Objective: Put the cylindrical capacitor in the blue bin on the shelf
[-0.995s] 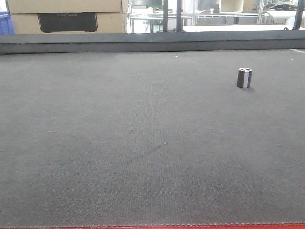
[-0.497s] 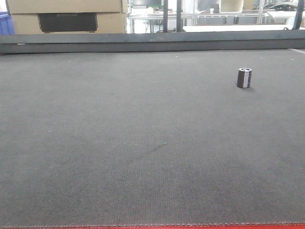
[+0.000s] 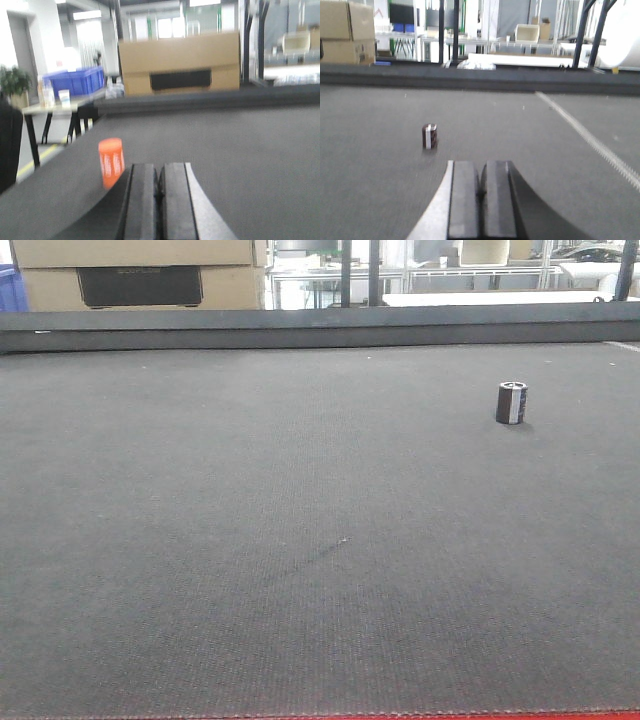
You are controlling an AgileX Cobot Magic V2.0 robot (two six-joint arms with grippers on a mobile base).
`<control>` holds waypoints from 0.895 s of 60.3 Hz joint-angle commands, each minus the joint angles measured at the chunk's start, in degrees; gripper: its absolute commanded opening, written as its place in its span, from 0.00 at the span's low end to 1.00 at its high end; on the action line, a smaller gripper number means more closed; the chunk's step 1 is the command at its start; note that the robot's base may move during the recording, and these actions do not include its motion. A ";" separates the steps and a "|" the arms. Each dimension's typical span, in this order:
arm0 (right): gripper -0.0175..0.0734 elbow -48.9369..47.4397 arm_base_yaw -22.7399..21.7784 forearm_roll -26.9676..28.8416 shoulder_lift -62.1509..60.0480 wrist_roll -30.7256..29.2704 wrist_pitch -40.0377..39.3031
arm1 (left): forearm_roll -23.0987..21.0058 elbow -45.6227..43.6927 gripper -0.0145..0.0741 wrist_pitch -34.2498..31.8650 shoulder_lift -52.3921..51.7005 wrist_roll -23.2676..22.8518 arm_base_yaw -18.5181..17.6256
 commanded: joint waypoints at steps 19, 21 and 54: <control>0.10 -25.53 0.13 0.78 4.92 -0.16 5.43 | -4.12 -22.38 0.13 12.11 4.42 0.10 0.13; 0.16 -28.01 0.13 0.78 7.19 -0.16 5.73 | -4.12 -25.33 0.17 14.78 6.34 0.10 0.13; 0.82 -40.16 0.29 0.87 39.45 -0.16 5.34 | -8.05 -37.98 0.84 24.53 22.27 -0.39 -4.65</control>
